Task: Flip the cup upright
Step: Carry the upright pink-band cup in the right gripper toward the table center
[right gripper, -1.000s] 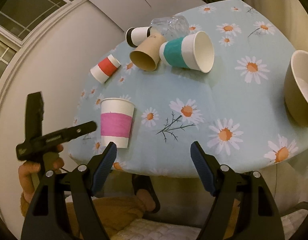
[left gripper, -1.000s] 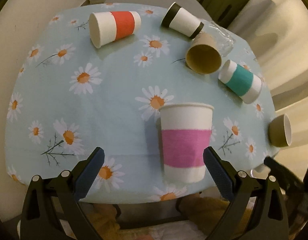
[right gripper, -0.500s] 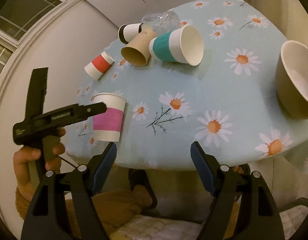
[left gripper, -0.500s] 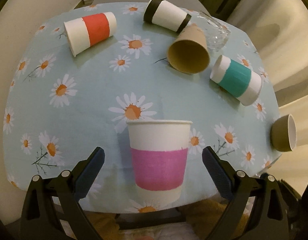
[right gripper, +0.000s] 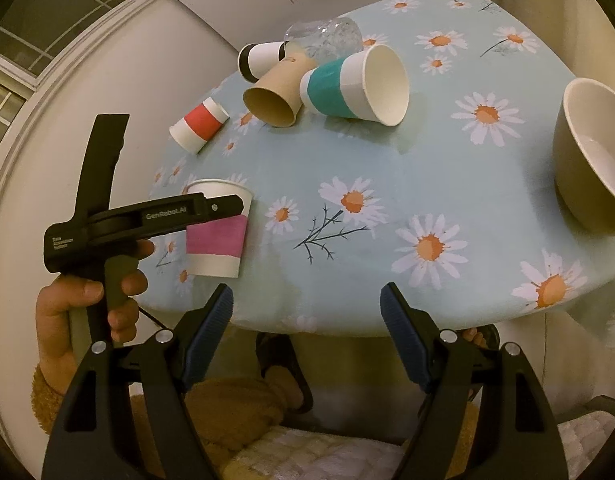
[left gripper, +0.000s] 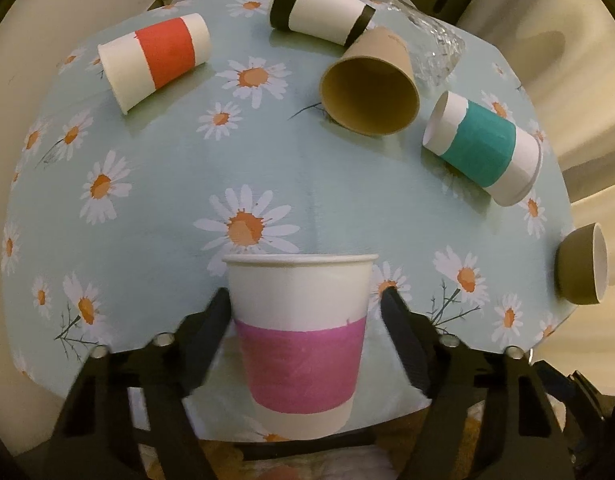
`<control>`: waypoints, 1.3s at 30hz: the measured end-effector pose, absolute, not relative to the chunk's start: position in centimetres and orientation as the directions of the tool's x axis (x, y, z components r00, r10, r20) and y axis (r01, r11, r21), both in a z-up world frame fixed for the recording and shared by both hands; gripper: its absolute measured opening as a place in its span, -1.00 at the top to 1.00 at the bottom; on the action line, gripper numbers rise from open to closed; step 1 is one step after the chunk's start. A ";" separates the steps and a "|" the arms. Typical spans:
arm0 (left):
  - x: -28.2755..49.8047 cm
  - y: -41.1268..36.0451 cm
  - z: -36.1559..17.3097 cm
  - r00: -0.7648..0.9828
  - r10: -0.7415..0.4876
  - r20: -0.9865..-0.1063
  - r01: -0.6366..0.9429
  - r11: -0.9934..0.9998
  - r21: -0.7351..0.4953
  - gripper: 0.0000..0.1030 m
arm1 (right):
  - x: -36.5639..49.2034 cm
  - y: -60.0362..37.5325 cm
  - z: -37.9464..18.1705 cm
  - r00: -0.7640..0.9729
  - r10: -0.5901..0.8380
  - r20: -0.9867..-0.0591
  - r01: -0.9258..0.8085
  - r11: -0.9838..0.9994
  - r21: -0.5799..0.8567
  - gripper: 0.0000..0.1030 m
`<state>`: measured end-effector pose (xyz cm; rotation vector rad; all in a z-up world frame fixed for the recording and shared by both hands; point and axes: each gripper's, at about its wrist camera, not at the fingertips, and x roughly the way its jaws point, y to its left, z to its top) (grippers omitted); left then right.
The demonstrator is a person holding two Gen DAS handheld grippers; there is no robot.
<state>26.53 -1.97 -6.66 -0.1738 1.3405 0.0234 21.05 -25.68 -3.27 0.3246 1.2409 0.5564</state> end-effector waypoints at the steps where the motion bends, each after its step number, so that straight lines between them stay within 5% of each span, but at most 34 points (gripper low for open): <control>1: 26.6 -2.0 -6.7 0.232 -0.075 -0.970 -0.117 0.988 -0.105 -0.29 | 21.0 -25.7 -3.3 0.214 0.567 -0.796 -0.225 0.821 0.524 -0.47; 25: 25.9 -1.3 -6.0 0.288 -0.112 -0.951 -0.113 0.982 -0.150 -0.25 | 21.1 -26.0 -3.8 0.214 0.552 -0.806 -0.204 0.832 0.516 -0.47; 39: 22.0 -0.6 -0.5 0.521 -0.098 -0.848 -0.050 0.988 -0.145 -0.25 | 21.5 -26.0 -3.4 0.252 0.597 -0.762 -0.230 0.802 0.552 -0.47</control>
